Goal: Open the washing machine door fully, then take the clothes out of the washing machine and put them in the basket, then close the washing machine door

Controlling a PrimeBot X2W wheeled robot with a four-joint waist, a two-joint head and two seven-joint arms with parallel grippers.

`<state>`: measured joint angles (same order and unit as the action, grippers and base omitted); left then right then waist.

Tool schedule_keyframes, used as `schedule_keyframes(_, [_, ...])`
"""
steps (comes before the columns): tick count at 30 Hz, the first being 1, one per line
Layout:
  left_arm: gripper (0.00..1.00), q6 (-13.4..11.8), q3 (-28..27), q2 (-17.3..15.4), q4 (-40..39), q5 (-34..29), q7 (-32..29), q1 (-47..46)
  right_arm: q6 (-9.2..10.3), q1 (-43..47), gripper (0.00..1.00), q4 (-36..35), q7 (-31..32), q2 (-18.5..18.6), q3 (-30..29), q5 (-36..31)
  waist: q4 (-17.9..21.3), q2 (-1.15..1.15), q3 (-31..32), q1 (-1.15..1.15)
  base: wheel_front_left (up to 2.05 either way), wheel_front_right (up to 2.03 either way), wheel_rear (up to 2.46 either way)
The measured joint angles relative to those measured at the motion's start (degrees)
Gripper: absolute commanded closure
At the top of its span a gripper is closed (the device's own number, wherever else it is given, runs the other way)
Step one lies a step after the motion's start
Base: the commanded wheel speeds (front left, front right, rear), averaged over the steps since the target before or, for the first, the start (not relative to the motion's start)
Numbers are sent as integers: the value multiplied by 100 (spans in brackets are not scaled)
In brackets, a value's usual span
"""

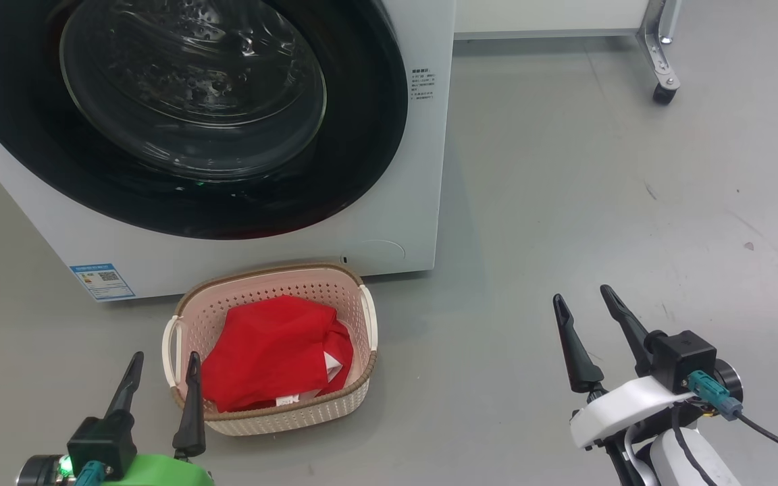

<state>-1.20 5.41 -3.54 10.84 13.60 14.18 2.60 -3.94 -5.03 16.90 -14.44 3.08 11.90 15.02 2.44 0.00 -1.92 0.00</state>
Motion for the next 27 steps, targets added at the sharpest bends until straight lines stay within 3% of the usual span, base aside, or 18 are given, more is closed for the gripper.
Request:
schedule_keyframes(23, [0,0,22,0,-30,93,-49,36,8,213,0,-157,0,-25,7,-1,-9,0,66,0,0,0,0])
schedule_keyframes(24, [100,0,25,4,-22,93,-49,40,5,214,100,-149,1,-27,8,-1,-11,0,68,0,0,0,0])
schedule_keyframes(27, [100,0,44,78,163,93,-51,94,1,305,100,15,1,-55,11,-1,-11,0,69,0,0,0,0])
